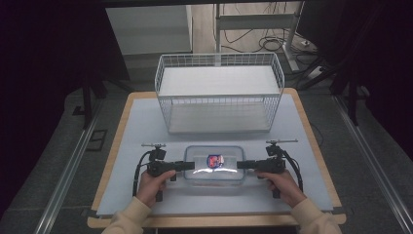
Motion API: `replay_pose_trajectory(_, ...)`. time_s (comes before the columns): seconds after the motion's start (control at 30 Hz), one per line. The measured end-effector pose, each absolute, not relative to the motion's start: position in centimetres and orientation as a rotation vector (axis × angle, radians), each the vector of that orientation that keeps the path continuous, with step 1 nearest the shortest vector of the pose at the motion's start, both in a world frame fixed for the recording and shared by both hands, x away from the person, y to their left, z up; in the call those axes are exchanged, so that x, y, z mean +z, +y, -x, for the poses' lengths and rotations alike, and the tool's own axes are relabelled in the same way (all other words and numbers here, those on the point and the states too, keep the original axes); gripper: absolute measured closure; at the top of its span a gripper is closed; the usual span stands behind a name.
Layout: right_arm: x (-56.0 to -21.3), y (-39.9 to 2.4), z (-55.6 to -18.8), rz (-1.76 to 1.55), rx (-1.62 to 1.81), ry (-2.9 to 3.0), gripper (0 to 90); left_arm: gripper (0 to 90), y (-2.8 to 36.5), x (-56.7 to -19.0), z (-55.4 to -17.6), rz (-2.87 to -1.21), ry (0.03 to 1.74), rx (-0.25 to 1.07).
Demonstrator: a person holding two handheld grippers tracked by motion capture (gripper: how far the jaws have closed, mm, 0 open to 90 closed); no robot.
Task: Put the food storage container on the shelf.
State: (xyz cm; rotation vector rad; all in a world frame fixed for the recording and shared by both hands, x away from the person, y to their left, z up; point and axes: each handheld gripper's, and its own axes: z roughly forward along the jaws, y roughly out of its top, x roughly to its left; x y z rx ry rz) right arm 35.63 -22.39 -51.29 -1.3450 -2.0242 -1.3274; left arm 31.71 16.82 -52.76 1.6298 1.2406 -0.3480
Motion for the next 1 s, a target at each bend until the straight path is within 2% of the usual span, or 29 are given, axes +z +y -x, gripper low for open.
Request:
replay_pose_trajectory(0.23, -51.2, -22.7, -35.1, 1.333, -1.368, -2.008, 46.2, 36.4, 16.6, -52.4, -30.7, -1.633, 1.225, -0.296)
replay_pose_trajectory(0.47, -50.8, -23.0, -34.0, 1.305, -1.423, -2.019, 50.5, 41.2, 16.8, -52.1, -29.3, -1.631, 1.192, -0.254)
replay_pose_trajectory(1.0, -50.7, -23.2, -33.3, 1.262, -1.432, -2.076, 49.7, 41.2, 16.9, -52.3, -29.2, -1.646, 1.182, -0.289)
